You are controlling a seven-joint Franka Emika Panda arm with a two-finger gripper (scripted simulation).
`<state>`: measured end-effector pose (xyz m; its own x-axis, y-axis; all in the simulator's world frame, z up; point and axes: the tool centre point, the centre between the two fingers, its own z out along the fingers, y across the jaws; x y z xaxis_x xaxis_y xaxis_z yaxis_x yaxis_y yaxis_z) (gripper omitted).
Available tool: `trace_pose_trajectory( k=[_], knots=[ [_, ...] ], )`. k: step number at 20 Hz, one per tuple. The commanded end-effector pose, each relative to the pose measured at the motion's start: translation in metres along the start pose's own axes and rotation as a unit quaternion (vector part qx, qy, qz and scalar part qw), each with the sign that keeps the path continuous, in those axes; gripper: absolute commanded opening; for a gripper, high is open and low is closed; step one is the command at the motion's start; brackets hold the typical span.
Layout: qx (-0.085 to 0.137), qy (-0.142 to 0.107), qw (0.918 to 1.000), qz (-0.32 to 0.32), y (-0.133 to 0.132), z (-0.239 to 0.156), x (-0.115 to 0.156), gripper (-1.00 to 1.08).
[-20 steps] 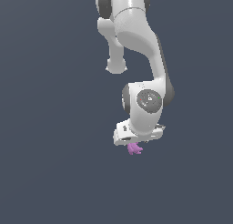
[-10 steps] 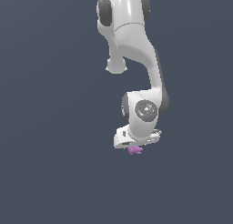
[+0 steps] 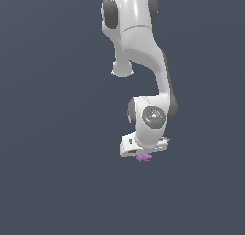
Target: Pick up the object and move it to a goal position.
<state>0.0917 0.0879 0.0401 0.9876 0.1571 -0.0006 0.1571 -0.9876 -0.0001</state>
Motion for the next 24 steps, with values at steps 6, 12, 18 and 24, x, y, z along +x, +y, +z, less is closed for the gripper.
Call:
trace_pose_trajectory(
  k=[6, 12, 18, 24],
  knots=[
    [0.000, 0.000, 1.0000, 0.000, 0.000, 0.000, 0.000, -1.00],
    [0.000, 0.000, 1.0000, 0.000, 0.007, -0.014, -0.002, -1.00],
    [0.000, 0.000, 1.0000, 0.000, 0.025, -0.049, -0.007, -1.00],
    [0.000, 0.000, 1.0000, 0.000, 0.055, -0.108, -0.016, -1.00]
  ],
)
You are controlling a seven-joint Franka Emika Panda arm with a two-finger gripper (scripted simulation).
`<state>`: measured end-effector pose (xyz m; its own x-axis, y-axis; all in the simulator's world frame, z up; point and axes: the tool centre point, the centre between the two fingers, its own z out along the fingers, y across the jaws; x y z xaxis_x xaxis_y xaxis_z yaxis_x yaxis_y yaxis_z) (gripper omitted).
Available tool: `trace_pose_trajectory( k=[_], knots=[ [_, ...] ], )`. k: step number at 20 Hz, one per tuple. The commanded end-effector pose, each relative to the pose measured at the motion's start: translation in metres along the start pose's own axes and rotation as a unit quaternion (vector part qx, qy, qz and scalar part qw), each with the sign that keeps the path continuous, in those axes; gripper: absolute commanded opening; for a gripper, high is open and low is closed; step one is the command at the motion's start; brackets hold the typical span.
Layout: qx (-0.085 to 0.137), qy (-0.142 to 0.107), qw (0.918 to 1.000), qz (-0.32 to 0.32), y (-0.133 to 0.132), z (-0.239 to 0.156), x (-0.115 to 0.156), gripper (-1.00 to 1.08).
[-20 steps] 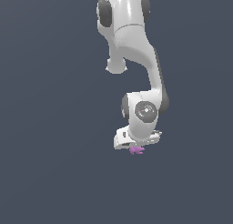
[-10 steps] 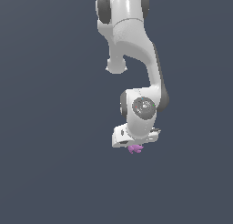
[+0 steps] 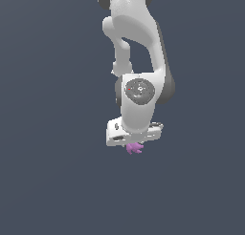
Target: Pick up the object and move it to a goal position.
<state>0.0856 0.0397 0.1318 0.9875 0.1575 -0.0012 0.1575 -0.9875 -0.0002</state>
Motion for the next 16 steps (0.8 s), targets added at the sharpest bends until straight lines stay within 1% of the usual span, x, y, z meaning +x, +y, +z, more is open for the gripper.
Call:
trace_pose_trajectory(
  k=[1, 16],
  knots=[
    [0.000, 0.001, 1.0000, 0.000, 0.014, -0.027, -0.004, -1.00],
    [0.001, 0.001, 1.0000, 0.000, 0.093, -0.184, -0.024, -1.00]
  ],
)
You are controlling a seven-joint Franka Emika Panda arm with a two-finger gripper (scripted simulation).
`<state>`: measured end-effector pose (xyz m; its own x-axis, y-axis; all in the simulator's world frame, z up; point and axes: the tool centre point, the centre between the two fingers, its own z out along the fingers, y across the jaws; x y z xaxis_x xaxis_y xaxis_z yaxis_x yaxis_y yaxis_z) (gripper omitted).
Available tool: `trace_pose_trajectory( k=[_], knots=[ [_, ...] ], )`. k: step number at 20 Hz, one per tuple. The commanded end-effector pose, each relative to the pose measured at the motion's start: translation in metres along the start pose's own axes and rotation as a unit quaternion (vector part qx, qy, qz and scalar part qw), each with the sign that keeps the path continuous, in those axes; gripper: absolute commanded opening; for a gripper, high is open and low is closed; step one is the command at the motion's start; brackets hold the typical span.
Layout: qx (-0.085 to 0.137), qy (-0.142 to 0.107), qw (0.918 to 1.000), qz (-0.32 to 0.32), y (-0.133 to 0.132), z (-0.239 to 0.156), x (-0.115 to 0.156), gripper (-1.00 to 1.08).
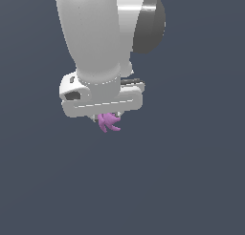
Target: Pick up the object and move it to a goal position.
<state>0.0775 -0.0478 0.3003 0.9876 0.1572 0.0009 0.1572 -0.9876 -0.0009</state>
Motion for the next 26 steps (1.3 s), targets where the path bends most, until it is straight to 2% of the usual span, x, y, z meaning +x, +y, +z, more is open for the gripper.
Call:
trace_pose_trajectory(
  k=[1, 12, 26],
  knots=[
    [0.000, 0.000, 1.0000, 0.000, 0.013, -0.025, -0.003, -1.00],
    [0.000, 0.000, 1.0000, 0.000, 0.058, -0.112, -0.011, -1.00],
    [0.000, 0.000, 1.0000, 0.000, 0.075, -0.145, -0.011, -1.00]
  ],
)
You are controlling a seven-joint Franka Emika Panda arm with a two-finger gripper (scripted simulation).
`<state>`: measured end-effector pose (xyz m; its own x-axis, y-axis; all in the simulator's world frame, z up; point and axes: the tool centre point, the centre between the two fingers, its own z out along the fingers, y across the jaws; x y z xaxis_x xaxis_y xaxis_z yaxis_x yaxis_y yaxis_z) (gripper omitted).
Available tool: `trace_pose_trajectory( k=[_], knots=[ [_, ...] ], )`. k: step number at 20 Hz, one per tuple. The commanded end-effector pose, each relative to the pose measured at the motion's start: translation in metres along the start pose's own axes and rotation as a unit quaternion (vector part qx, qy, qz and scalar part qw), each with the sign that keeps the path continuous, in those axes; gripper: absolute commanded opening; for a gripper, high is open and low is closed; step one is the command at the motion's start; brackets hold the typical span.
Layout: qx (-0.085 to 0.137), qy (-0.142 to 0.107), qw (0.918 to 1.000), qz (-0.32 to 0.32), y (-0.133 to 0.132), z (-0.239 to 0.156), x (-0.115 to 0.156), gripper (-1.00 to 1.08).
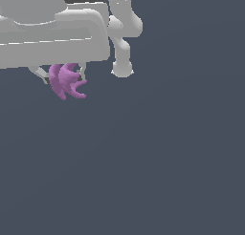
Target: Pick up the object and move it to a goal position.
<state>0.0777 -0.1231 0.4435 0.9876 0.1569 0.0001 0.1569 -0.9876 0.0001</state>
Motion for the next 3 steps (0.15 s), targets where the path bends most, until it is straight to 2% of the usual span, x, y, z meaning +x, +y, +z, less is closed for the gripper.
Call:
trace_pose_trajectory(
  k=[1, 3],
  knots=[
    [0.000, 0.000, 1.0000, 0.000, 0.0008, -0.0017, 0.0002, -1.00],
    [0.000, 0.000, 1.0000, 0.000, 0.0009, -0.0020, 0.0002, -1.00]
  ],
)
